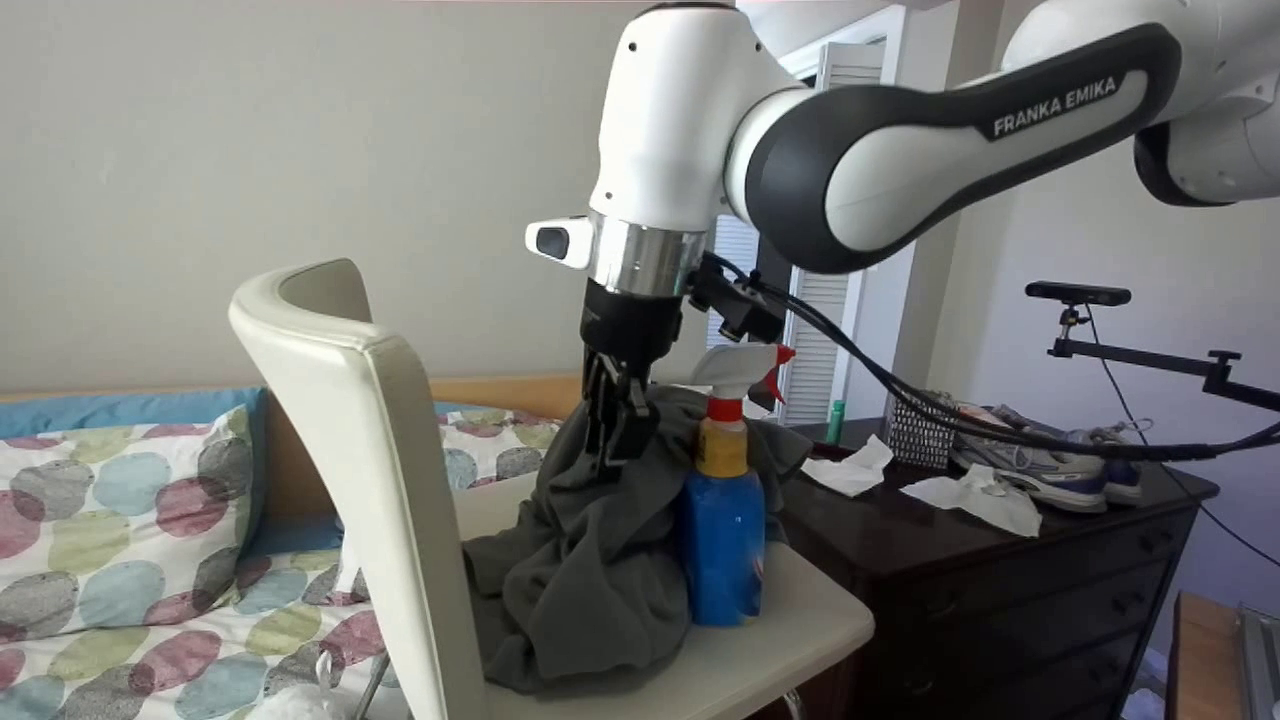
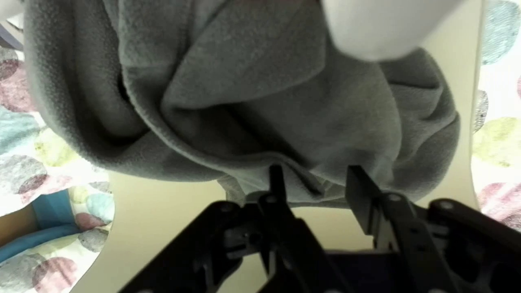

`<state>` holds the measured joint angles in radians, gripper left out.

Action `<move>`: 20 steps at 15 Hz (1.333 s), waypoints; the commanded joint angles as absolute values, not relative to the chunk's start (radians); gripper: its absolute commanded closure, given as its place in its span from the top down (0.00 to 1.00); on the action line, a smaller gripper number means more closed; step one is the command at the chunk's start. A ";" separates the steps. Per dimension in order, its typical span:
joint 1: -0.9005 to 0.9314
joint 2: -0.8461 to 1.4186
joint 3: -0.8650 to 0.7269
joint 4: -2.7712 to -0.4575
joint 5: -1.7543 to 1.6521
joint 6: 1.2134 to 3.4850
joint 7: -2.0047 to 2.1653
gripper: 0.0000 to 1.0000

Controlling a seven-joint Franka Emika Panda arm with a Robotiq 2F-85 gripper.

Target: Remove the jersey from the top of the bottle

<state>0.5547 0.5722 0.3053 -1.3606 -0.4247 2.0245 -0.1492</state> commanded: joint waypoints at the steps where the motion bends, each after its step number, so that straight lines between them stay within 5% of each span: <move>1: 0.588 0.521 0.308 -1.280 -0.312 1.755 -0.136 0.76; 5: 0.611 0.442 0.330 -1.173 -0.213 1.501 -0.075 0.99; 14: 0.563 0.178 0.339 -1.239 0.029 1.317 0.268 1.00; 20: 0.586 0.241 0.347 -1.175 -0.030 1.310 0.211 1.00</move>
